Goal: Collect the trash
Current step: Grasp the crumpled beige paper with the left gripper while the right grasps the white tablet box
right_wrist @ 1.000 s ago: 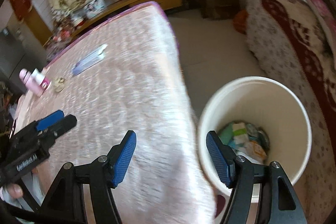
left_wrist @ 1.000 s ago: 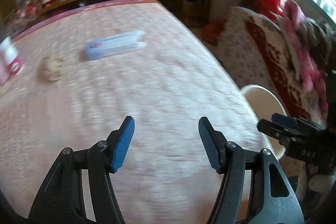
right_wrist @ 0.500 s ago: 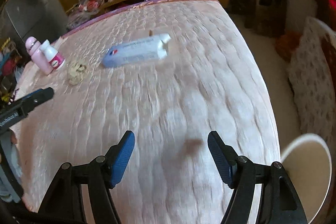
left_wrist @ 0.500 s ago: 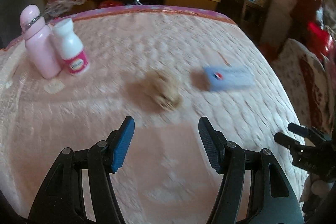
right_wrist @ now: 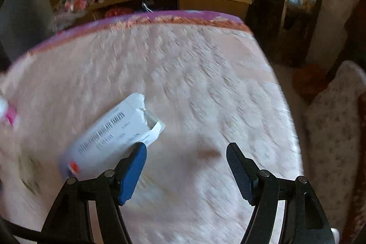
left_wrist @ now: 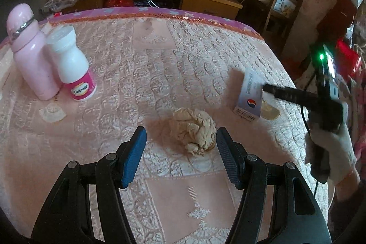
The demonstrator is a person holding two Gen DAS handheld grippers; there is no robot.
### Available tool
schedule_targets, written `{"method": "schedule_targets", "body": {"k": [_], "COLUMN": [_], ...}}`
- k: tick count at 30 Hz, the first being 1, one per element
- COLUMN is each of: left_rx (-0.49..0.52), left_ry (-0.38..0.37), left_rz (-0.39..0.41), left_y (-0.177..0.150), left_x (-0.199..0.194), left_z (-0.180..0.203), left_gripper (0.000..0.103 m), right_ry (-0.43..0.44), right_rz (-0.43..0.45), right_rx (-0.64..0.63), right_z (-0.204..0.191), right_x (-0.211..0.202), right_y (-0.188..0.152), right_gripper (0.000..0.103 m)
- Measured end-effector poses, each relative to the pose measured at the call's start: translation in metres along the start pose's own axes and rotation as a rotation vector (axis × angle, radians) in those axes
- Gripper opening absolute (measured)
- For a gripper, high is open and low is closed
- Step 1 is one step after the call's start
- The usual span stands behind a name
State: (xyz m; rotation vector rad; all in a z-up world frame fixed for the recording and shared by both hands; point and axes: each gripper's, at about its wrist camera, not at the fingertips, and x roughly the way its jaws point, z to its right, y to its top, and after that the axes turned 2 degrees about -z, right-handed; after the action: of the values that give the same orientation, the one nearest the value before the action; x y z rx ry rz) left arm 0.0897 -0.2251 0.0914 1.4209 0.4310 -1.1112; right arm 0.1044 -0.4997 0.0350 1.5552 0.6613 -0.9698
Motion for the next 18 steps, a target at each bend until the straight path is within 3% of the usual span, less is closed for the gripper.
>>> {"method": "schedule_targets", "body": {"k": [5,8,12,15,18], "left_rx": [-0.012,0.012,0.013,-0.004,-0.004], "left_ry": [-0.024,0.004,0.059,0.052,0.034], "left_rz": [-0.011,-0.016,-0.013,-0.031,-0.024], "left_y": [0.003,0.002,-0.001,-0.002,-0.003], "left_x": [0.015,0.026,0.038,0.048,0.055], "left_z": [0.007,0.014,0.014,0.007,0.005], "left_gripper": [0.062,0.062,0.062,0.062,0.062], "right_ry": [0.106,0.192,0.155,0.106,0.140], "right_rz": [0.066,0.035,-0.019,-0.015,-0.027], "right_rx": [0.105,0.128,0.109,0.057,0.005], "right_z": [-0.008,-0.030,-0.062,-0.075,-0.068], "right_x": [-0.024,-0.021,0.002,0.007,-0.001], "right_y": [0.004,0.003,0.009,0.004,-0.008], "right_gripper": [0.071,0.076,0.076,0.061,0.058]}}
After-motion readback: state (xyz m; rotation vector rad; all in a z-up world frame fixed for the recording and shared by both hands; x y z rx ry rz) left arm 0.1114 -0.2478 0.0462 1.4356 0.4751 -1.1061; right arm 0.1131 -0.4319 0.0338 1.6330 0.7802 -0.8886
